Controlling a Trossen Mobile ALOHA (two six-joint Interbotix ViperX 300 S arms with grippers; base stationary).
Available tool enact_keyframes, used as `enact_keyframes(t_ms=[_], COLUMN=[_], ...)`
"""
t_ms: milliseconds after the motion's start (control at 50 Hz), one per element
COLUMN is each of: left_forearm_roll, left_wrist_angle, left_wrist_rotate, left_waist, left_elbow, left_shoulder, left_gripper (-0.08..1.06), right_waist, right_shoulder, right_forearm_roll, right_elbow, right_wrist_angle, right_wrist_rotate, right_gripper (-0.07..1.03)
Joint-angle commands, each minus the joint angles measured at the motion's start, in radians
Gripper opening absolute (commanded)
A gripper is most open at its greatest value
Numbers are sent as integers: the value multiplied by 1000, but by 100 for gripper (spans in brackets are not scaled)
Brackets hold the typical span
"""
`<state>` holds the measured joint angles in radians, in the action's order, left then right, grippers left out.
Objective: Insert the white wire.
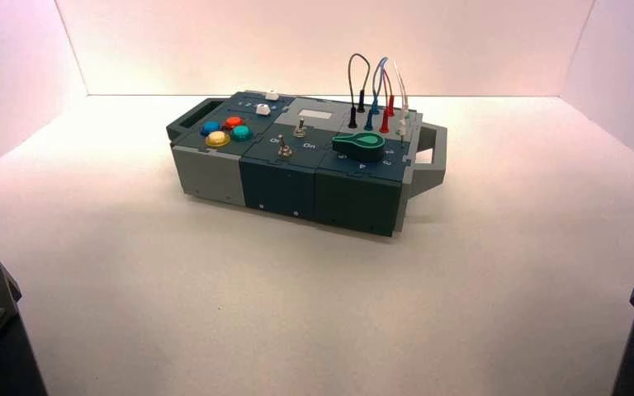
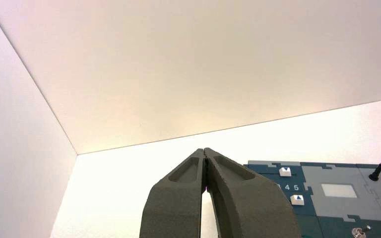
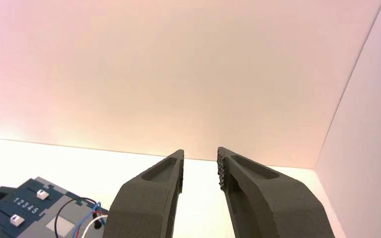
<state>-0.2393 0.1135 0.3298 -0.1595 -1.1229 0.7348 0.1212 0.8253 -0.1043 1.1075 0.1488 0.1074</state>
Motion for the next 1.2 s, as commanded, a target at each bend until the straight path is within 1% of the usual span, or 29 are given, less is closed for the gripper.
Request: enact_keyframes(t_ms=[20, 180, 260, 360, 400, 420, 480, 500, 520, 540, 640, 680, 720, 740, 760, 780, 800, 900, 940, 960, 1000, 1080, 1160, 1200], left_forearm_roll=[0, 0, 0, 0, 0, 2, 2, 0, 2, 2, 2, 2, 2, 2, 0, 2, 2, 2, 2, 2, 0, -3, -11, -12], left_wrist_angle=[11, 11, 8, -5, -21, -28, -61, -97, -104, -124, -215, -244, -272, -298, -305, -321, -342, -407, -420, -440, -472, -511, -558, -566], left_wrist_rotate=[5, 5, 5, 5, 6, 5, 6, 11, 11, 14, 26, 34, 44, 55, 58, 67, 81, 110, 115, 124, 140, 150, 152, 153], left_waist=[5, 3, 2, -12, -28, -31, -46, -55, -58, -61, -80, -87, -95, -103, -106, -112, -123, -169, -178, -192, -215, -236, -255, -259], left_elbow=[23, 20, 20, 23, 28, 29, 40, 52, 55, 61, 95, 107, 120, 129, 132, 138, 146, 166, 170, 175, 186, 201, 219, 221], left_shoulder=[0, 0, 0, 2, 0, 0, 0, 0, 0, 0, -6, -11, -15, -20, -20, -26, -31, -43, -46, -48, -54, -60, -64, -66], left_gripper=[-3, -3, -3, -3, -3, -3, -3, -3, -3, -3, -3, -3, -3, -3, -3, -3, -3, -3, -3, -3, -3, -3, -3, -3], right_waist=[2, 2, 5, 18, 38, 43, 66, 77, 83, 86, 97, 97, 98, 98, 98, 98, 98, 103, 104, 110, 115, 124, 146, 152], right_shoulder=[3, -2, -2, 0, -2, -2, -3, -5, -5, -5, -14, -23, -31, -40, -43, -58, -67, -110, -121, -137, -156, -189, -247, -259], right_forearm_roll=[-2, -3, -3, -8, -11, -11, -12, -12, -14, -14, -17, -20, -23, -23, -23, -25, -25, -26, -26, -28, -31, -41, -64, -71], right_elbow=[-20, -17, -17, -29, -41, -44, -63, -75, -86, -91, -140, -155, -161, -169, -173, -183, -187, -215, -219, -230, -239, -256, -282, -285], right_wrist_angle=[6, 5, -11, -69, -118, -127, -186, -218, -241, -253, -376, -422, -442, -471, -480, -506, -520, -588, -601, -630, -657, -701, -749, -758], right_wrist_rotate=[-2, -2, -5, -15, -18, -20, -20, -20, -20, -20, -20, -20, -20, -18, -18, -18, -18, -14, -12, -14, -12, -12, 5, 9], right_gripper=[38, 38, 38, 38, 38, 38, 40, 41, 41, 42, 42, 42, 42, 42, 42, 43, 43, 44, 44, 44, 44, 44, 45, 45])
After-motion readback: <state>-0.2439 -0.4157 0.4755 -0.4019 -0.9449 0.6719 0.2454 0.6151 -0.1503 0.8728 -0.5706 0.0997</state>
